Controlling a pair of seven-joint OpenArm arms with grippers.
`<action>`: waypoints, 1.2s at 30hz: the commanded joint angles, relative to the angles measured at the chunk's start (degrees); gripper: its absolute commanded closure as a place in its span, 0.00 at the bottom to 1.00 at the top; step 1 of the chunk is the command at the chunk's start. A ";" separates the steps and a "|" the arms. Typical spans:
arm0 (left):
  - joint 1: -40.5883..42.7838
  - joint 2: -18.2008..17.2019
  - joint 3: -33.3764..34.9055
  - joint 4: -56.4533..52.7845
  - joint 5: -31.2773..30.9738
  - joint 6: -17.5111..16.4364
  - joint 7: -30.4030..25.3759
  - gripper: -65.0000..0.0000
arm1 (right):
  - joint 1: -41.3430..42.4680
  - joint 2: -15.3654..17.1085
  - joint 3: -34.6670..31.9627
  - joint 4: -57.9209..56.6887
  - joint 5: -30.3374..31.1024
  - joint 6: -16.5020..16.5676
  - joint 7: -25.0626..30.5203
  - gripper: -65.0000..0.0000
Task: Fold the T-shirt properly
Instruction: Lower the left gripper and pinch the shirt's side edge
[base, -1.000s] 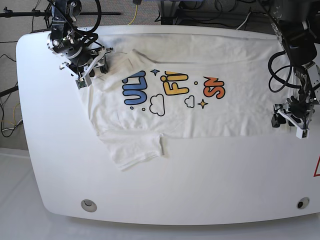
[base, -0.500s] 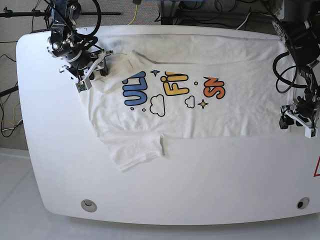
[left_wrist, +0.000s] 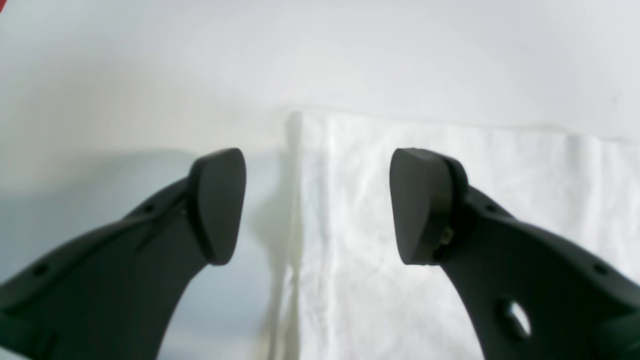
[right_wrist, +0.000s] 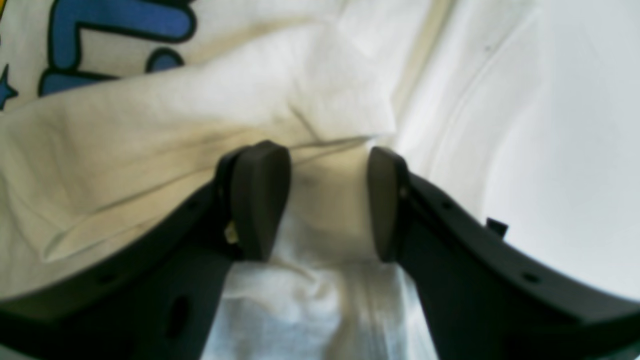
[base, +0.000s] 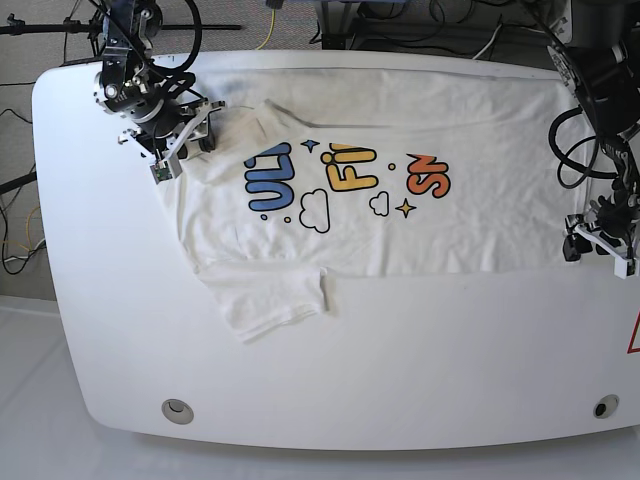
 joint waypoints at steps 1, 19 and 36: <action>-0.98 -1.34 -0.29 2.15 -0.92 -0.25 -1.05 0.36 | 0.69 0.32 -0.07 1.73 0.44 0.39 0.41 0.55; -0.48 -0.99 -0.27 2.04 -1.03 -0.34 -1.25 0.36 | 0.24 0.51 -0.60 1.21 0.25 0.19 0.50 0.56; -2.98 -0.02 -0.48 -5.40 -0.20 -0.34 -2.36 0.36 | 0.39 0.40 -0.40 0.84 0.05 0.30 0.16 0.56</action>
